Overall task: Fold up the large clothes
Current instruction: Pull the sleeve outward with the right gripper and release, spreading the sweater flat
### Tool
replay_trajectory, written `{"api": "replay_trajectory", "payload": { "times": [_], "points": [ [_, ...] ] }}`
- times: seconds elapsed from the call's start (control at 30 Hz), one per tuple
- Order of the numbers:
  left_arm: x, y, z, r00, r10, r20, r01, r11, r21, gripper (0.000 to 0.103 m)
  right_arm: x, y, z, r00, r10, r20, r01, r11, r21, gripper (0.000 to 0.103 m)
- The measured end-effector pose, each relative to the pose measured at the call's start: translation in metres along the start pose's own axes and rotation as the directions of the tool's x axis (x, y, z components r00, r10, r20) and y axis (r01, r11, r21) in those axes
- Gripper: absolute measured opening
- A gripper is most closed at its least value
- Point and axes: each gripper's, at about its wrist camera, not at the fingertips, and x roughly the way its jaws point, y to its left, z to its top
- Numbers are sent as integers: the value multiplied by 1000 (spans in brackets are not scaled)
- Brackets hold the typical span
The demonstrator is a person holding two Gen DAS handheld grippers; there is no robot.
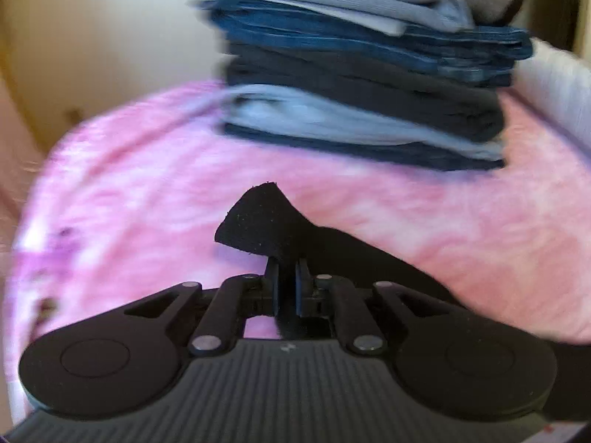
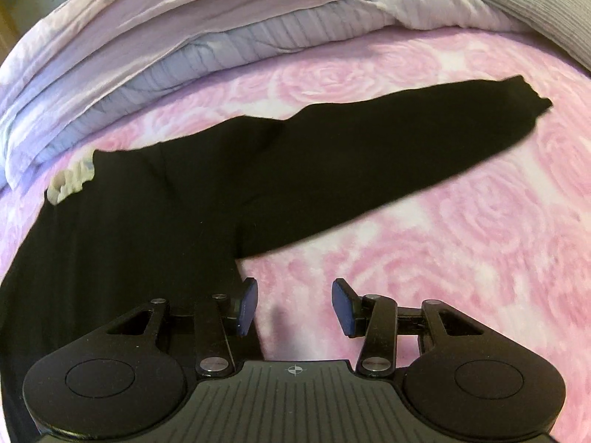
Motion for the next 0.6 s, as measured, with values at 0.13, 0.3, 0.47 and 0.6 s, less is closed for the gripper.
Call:
{"api": "replay_trajectory", "payload": {
  "times": [0.13, 0.3, 0.47, 0.6],
  "points": [
    [-10, 30, -33, 999, 36, -31, -36, 999, 14, 14, -1, -29, 3, 1000, 0, -12, 1, 997, 74, 42],
    [-35, 34, -45, 995, 96, -23, -94, 994, 47, 34, 0, -100, 16, 1000, 26, -9, -23, 959, 282, 42],
    [-82, 33, -61, 995, 57, -83, -53, 997, 57, 32, 3, -201, 50, 988, 1, 152, -75, 874, 480, 42],
    [-123, 23, -97, 988, 1, -154, 9, 998, 65, 32, 26, -267, 82, 964, 37, 262, -186, 800, 570, 41]
  ]
}}
